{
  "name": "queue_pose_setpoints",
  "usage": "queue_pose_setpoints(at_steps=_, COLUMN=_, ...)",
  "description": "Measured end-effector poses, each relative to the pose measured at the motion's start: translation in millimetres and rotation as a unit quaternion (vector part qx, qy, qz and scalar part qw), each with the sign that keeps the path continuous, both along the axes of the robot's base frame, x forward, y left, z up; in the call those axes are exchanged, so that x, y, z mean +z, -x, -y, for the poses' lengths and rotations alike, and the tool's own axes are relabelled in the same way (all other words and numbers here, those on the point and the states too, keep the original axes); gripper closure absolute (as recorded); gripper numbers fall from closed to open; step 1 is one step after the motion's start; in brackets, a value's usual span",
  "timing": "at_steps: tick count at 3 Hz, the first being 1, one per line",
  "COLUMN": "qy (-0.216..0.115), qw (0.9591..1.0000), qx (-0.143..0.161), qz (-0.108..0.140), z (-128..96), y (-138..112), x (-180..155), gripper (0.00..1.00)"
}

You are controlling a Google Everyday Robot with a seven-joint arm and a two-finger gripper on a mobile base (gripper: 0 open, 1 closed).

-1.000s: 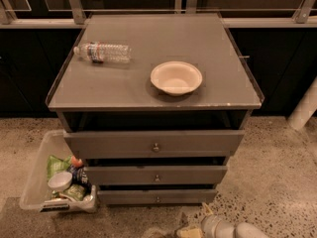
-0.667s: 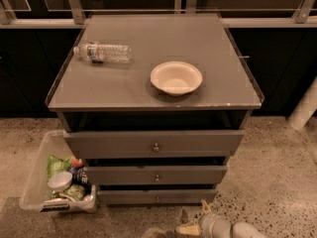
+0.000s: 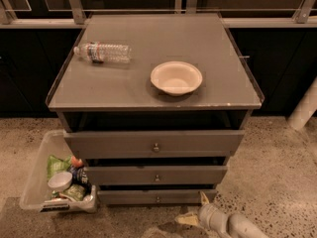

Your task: Open bottom drawer

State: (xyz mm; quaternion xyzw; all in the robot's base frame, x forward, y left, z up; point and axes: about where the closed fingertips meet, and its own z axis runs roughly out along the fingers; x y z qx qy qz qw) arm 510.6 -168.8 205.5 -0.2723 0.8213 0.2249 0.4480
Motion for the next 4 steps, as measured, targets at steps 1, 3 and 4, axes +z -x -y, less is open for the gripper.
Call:
queue_pose_setpoints(at_steps=1, qy=0.008, qw=0.9997, qx=0.002, qz=0.023, z=4.7, y=-17.9, x=7.8, gripper=0.00)
queue_pose_setpoints(at_steps=3, qy=-0.001, qw=0.9992, qx=-0.001, qz=0.039, z=3.7, y=-32.5, x=7.5, gripper=0.00)
queue_pose_setpoints(at_steps=4, qy=-0.022, qw=0.9989, qx=0.002, qz=0.040, z=-7.6, y=-48.1, x=-5.9, gripper=0.00)
